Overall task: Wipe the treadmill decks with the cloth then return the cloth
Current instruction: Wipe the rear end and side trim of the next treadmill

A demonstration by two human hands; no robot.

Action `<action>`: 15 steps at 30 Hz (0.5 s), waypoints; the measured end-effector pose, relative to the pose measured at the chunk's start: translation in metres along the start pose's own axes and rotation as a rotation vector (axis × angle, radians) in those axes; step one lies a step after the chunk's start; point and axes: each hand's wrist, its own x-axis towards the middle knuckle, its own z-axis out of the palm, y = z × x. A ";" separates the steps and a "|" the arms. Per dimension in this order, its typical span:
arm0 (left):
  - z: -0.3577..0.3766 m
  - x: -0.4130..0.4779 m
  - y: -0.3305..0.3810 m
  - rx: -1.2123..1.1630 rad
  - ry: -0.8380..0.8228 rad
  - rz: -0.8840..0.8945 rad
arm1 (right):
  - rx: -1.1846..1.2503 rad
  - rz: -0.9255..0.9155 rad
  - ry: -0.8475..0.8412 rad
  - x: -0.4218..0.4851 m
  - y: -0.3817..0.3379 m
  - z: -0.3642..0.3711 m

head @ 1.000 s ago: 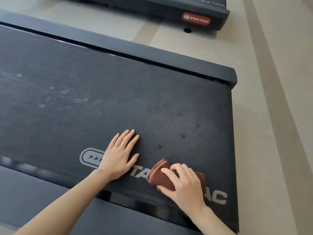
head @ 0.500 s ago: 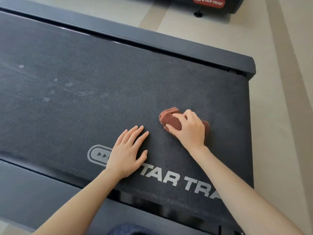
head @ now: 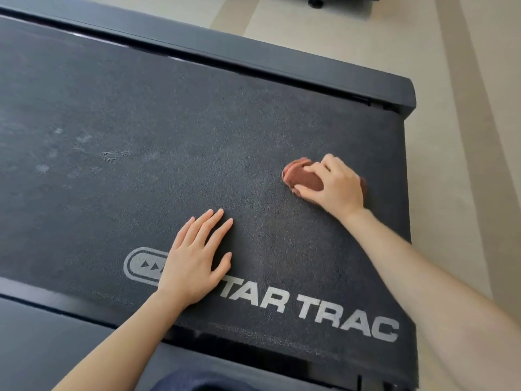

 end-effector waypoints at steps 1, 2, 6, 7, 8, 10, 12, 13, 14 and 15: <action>0.000 0.000 0.000 0.001 -0.002 0.000 | 0.001 0.000 -0.004 0.010 0.008 0.002; -0.001 0.001 0.001 0.002 -0.003 0.001 | 0.006 0.021 -0.002 0.017 0.013 0.004; -0.005 0.001 0.003 0.008 -0.006 0.000 | 0.012 0.145 0.055 0.013 0.009 0.004; -0.005 0.001 0.003 0.006 -0.006 -0.001 | 0.019 0.176 0.061 0.005 0.004 0.000; -0.005 0.001 0.004 0.004 -0.010 0.000 | 0.028 0.202 0.057 -0.008 -0.002 -0.005; -0.006 0.000 0.003 0.005 -0.016 0.005 | 0.052 0.219 0.048 -0.042 -0.014 -0.020; -0.006 -0.001 0.003 0.014 -0.010 0.004 | 0.080 0.208 0.040 -0.081 -0.027 -0.037; -0.005 -0.001 0.004 0.017 -0.009 0.001 | 0.093 0.206 0.034 -0.102 -0.033 -0.045; -0.004 -0.001 0.004 0.016 -0.009 -0.003 | 0.103 0.202 0.029 -0.122 -0.039 -0.054; -0.004 -0.001 0.004 0.012 -0.009 -0.006 | 0.108 0.194 0.025 -0.143 -0.046 -0.061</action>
